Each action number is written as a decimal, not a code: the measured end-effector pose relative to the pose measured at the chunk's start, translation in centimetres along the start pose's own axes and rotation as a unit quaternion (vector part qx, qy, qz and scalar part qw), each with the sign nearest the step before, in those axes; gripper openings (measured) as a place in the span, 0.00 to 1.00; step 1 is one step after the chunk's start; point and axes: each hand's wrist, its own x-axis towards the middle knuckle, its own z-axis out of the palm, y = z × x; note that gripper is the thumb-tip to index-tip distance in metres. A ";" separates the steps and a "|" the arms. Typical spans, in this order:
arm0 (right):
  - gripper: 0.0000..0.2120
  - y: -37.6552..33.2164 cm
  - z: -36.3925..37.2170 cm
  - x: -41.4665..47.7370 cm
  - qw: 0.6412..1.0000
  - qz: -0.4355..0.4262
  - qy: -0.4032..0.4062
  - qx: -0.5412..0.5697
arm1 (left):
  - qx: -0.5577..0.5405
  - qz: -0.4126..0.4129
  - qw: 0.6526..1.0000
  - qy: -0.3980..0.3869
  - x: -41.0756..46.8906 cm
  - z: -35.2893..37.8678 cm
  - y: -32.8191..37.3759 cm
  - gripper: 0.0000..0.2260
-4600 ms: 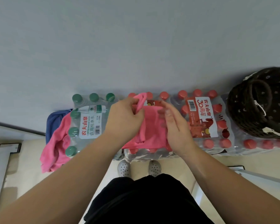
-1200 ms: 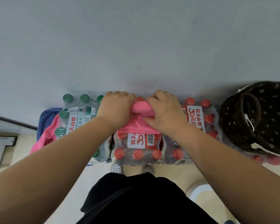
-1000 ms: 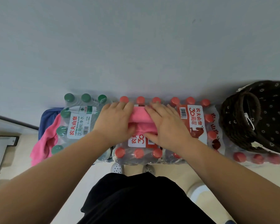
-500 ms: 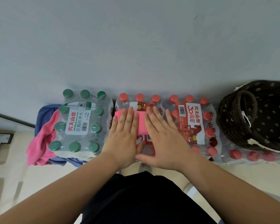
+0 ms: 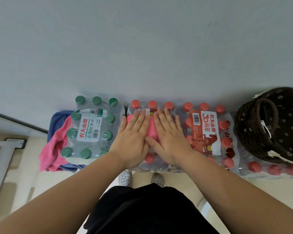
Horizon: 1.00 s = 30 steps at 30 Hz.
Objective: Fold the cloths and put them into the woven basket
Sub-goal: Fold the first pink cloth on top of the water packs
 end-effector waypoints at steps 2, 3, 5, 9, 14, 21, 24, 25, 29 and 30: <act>0.43 0.5 -0.2 0.0 1.000 -0.007 -0.004 -0.009 | 0.012 -0.011 1.000 -0.002 0.8 -0.3 -0.2 0.33; 0.43 0.6 -0.3 0.0 1.000 -0.012 -0.006 -0.023 | 0.018 -0.019 1.000 -0.007 1.1 -0.2 -0.3 0.33; 0.42 0.7 -0.3 -0.1 0.999 -0.013 -0.006 -0.032 | 0.019 -0.038 0.999 -0.012 1.3 0.5 -0.5 0.33; 0.36 0.7 0.2 0.1 0.999 -0.004 0.013 -0.031 | 0.015 -0.057 0.998 -0.004 1.1 1.3 -0.2 0.32; 0.27 1.9 -0.7 0.9 0.999 -0.026 0.021 -0.014 | 0.018 -0.031 0.999 -0.009 1.2 1.2 -0.9 0.34; 0.26 1.9 -1.4 0.6 0.998 -0.005 0.007 -0.064 | -0.122 -0.051 0.989 0.062 1.6 -0.7 -1.2 0.31; 0.30 1.4 -1.3 0.3 0.996 0.040 0.030 -0.075 | -0.055 -0.031 0.998 0.022 2.1 -1.8 -2.0 0.30; 0.31 1.4 -1.5 0.1 0.995 0.056 0.031 -0.071 | -0.040 -0.024 0.999 0.010 2.3 -2.1 -2.3 0.30; 0.34 0.8 -2.7 -0.3 0.994 0.070 0.024 -0.081 | -0.022 0.036 0.999 -0.014 3.1 -3.3 -3.3 0.22; 0.33 0.6 -2.9 -0.3 0.994 0.071 0.022 -0.080 | -0.031 0.049 0.998 -0.016 3.4 -3.5 -3.5 0.21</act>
